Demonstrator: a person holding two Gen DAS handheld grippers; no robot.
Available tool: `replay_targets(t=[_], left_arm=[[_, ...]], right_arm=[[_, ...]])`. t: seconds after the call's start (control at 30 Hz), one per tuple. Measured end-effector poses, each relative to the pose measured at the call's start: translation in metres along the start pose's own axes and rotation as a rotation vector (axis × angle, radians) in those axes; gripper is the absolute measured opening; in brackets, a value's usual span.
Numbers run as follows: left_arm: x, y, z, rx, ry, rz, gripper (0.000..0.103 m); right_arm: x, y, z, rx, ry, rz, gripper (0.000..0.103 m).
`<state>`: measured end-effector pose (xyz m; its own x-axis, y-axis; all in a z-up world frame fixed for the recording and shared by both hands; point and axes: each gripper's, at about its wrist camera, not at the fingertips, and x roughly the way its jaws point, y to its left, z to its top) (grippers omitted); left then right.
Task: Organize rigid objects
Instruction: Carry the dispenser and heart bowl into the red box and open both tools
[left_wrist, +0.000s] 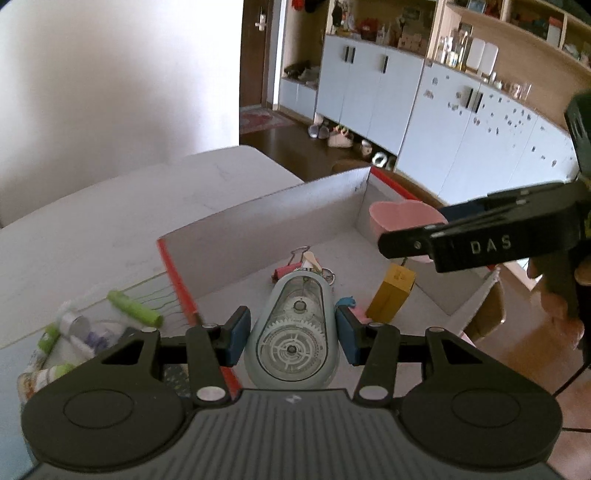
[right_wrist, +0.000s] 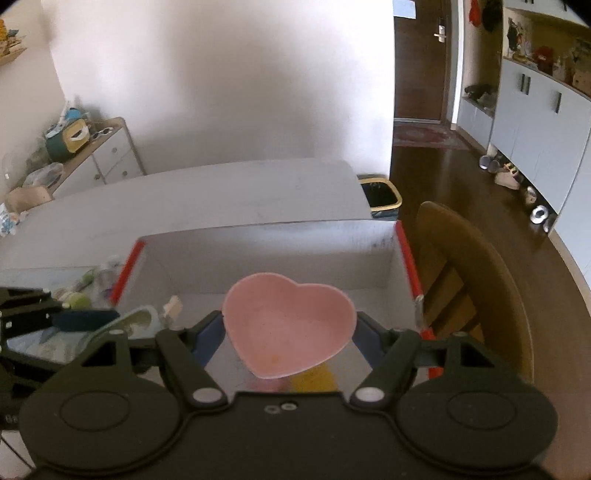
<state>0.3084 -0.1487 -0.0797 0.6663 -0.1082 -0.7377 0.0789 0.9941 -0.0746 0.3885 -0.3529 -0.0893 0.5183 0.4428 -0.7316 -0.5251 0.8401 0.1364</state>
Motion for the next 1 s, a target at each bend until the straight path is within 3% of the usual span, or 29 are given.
replay_targets(t=[0.47, 0.63, 1.0], left_arm=[[0.083, -0.028, 0.016, -0.004, 0.172, 0.036, 0.049], [0.096, -0.030, 0.018, -0.018, 0.204, 0.045, 0.049], [0.112, -0.025, 0.017, -0.060, 0.278, 0.033, 0.049]], right_arm=[[0.067, -0.014, 0.018, -0.081, 0.169, 0.006, 0.074], [0.087, -0.012, 0.016, -0.094, 0.256, -0.020, 0.075], [0.094, -0.001, 0.015, -0.147, 0.298, -0.064, 0.075]])
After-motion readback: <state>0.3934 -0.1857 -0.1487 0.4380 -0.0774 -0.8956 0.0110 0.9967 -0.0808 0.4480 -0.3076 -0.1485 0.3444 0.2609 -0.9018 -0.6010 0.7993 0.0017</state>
